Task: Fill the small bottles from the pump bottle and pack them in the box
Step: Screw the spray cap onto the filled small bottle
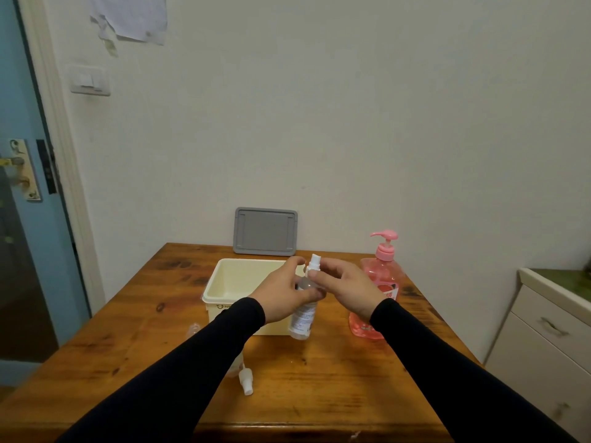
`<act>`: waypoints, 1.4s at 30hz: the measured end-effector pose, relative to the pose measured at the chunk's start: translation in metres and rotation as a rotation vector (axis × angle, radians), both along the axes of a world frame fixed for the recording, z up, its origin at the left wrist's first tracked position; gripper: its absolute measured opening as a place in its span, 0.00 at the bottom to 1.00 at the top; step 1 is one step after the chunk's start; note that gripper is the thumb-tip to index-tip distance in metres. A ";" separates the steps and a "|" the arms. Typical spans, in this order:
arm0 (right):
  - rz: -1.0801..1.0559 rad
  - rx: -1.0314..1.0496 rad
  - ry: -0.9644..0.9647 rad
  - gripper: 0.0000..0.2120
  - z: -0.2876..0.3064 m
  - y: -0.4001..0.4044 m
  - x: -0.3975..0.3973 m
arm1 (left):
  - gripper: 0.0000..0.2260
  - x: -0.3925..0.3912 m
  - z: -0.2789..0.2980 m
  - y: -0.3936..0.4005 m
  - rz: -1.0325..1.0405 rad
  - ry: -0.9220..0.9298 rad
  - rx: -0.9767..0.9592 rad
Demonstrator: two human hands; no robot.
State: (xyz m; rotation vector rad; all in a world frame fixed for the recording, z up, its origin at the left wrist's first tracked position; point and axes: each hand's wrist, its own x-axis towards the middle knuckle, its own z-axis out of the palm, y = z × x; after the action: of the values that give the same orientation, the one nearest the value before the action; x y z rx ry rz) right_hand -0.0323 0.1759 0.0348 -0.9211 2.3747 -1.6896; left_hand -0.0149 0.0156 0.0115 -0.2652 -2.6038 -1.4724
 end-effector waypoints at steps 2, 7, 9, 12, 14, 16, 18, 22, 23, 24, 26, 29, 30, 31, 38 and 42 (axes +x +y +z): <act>-0.015 0.011 0.037 0.06 0.002 0.001 -0.001 | 0.33 0.000 0.001 -0.001 0.004 -0.002 -0.001; -0.249 0.005 0.094 0.15 -0.004 -0.006 -0.005 | 0.31 0.002 -0.001 0.003 -0.003 0.021 0.005; -0.149 -0.019 0.058 0.14 -0.004 -0.005 -0.004 | 0.31 0.002 -0.001 0.003 -0.013 0.012 0.030; 0.010 -0.015 0.005 0.12 0.000 0.000 -0.002 | 0.30 0.002 0.002 0.000 -0.019 -0.007 0.063; 0.013 -0.001 0.029 0.10 0.003 0.001 -0.003 | 0.31 0.002 0.003 -0.001 -0.023 -0.016 0.068; -0.039 0.018 0.076 0.08 0.005 -0.001 -0.001 | 0.32 0.003 0.002 0.001 -0.010 -0.010 0.062; -0.098 0.020 0.118 0.07 0.002 -0.004 -0.002 | 0.31 0.004 0.001 0.004 0.029 0.029 0.027; -0.154 -0.022 0.148 0.07 -0.002 -0.007 -0.003 | 0.25 0.006 0.001 0.008 0.080 0.076 0.050; -0.154 -0.046 0.135 0.07 0.000 -0.006 -0.004 | 0.23 0.007 0.003 0.008 0.072 0.069 0.075; -0.158 -0.072 0.125 0.06 0.002 -0.005 -0.004 | 0.22 0.007 0.005 0.008 0.059 0.051 0.098; -0.177 -0.112 0.124 0.04 0.006 -0.003 -0.006 | 0.21 0.008 0.007 0.007 0.043 0.025 0.131; -0.153 -0.081 0.116 0.07 0.010 -0.002 -0.008 | 0.16 0.006 0.010 0.005 0.027 0.026 0.162; -0.121 -0.061 0.099 0.09 0.011 0.000 -0.008 | 0.15 0.006 0.011 0.003 0.000 0.015 0.185; -0.081 -0.046 0.074 0.11 0.013 0.002 -0.009 | 0.14 0.007 0.012 0.000 -0.033 -0.003 0.209; 0.055 -0.006 0.010 0.13 0.013 0.009 -0.013 | 0.08 0.011 0.011 -0.006 -0.199 -0.086 0.248; 0.008 -0.057 0.047 0.11 0.008 0.004 -0.012 | 0.07 0.009 0.007 -0.002 -0.149 -0.051 0.216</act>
State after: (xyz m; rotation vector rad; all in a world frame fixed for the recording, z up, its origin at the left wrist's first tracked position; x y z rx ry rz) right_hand -0.0440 0.1800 0.0430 -0.9890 2.3599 -1.7610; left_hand -0.0056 0.0137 0.0188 -0.4078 -2.4813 -1.8166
